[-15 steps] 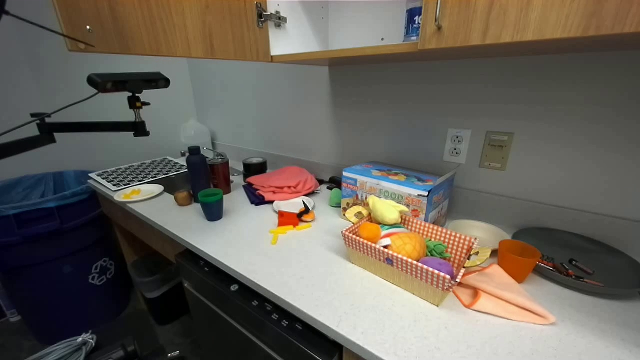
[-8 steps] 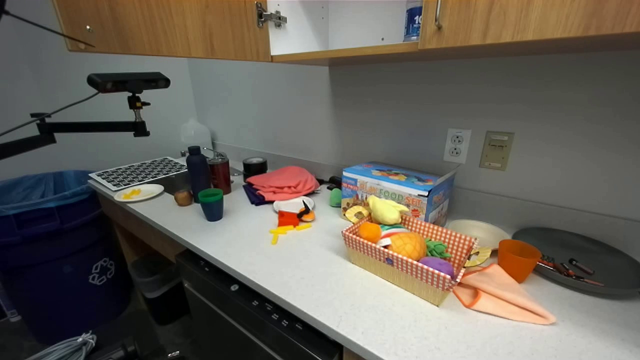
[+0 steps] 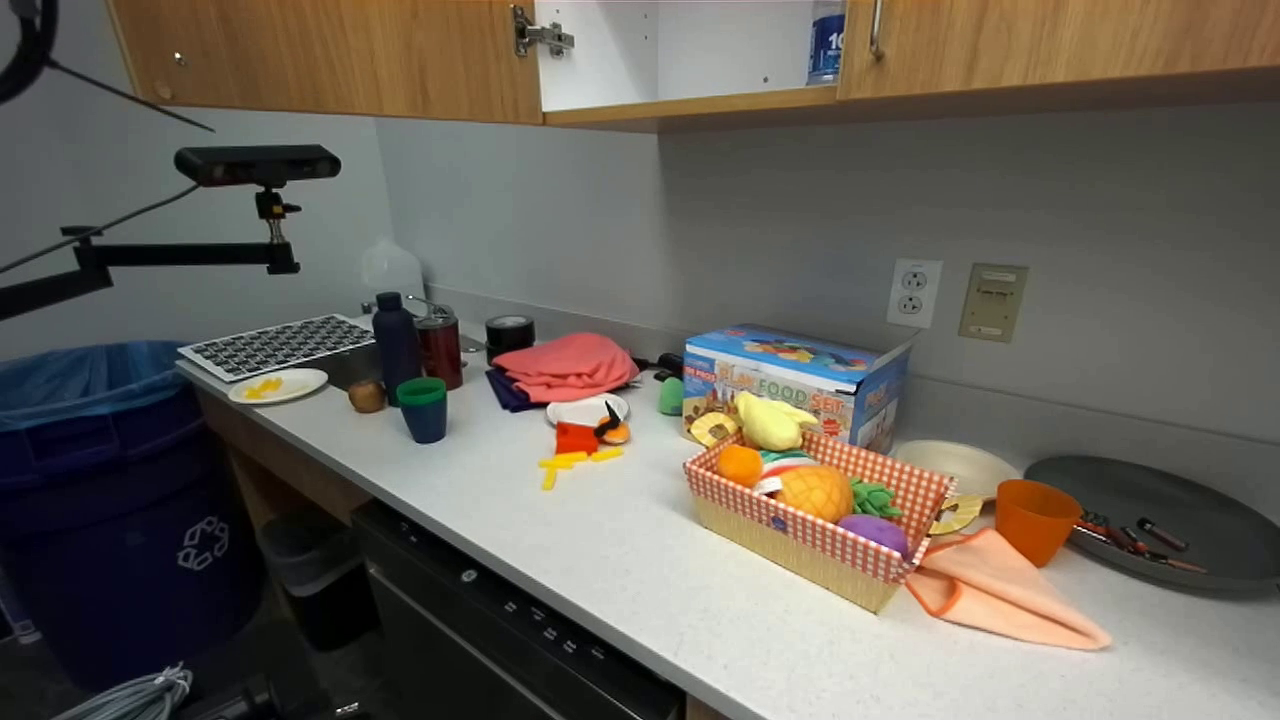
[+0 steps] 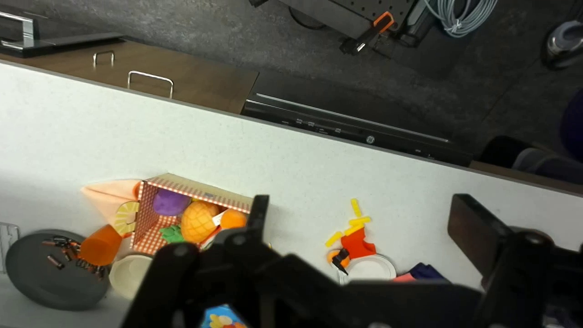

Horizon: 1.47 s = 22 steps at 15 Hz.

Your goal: Pick up the banana plush toy from the basket and put it inside the open upper cabinet

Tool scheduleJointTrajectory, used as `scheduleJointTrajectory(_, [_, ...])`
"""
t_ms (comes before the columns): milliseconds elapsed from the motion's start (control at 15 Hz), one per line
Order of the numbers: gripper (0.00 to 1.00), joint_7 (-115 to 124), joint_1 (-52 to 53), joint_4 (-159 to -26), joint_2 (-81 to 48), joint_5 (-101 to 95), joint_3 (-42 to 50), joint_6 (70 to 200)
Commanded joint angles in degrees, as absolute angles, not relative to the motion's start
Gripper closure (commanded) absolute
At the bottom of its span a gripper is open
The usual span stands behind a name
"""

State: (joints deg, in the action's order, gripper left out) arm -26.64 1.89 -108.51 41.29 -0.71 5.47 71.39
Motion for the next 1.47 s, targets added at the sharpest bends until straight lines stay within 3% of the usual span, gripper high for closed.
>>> scheduleJointTrajectory(0, [0.00,-27.46,5.01,-110.42,39.36,-1.90,5.16,73.06])
scheduleJointTrajectory(1400, [0.00,-26.62,8.47,-114.95,38.25,-0.23,1.94,71.36])
